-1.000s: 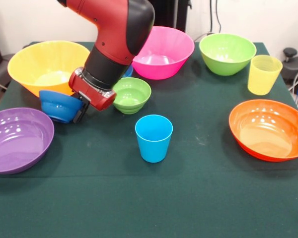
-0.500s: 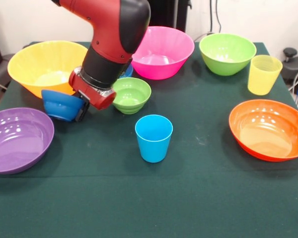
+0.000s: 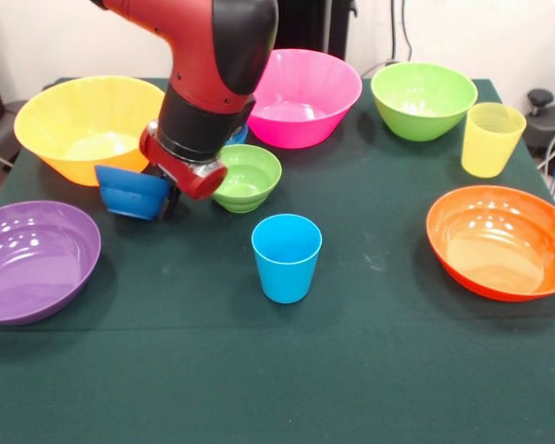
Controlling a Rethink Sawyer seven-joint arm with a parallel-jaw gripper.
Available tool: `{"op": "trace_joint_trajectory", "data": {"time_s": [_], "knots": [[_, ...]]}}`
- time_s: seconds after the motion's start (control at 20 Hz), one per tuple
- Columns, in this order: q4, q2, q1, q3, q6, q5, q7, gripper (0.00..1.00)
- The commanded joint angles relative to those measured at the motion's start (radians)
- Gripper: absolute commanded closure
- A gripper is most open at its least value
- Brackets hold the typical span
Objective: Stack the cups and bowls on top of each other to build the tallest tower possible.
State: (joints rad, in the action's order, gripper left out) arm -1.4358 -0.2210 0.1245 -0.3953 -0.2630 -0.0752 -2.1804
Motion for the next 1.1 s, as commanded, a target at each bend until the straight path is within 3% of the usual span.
{"op": "trace_joint_trajectory", "data": {"time_s": [0.05, 0.45, 1.1], "knots": [[0.035, -0.021, 0.021, 0.183, -0.14, -0.032, -0.049, 1.0], [0.054, -0.051, 0.065, 0.242, -0.204, -0.026, -0.017, 1.0], [0.094, -0.119, 0.148, 0.285, -0.448, 0.016, 0.063, 1.0]]}}
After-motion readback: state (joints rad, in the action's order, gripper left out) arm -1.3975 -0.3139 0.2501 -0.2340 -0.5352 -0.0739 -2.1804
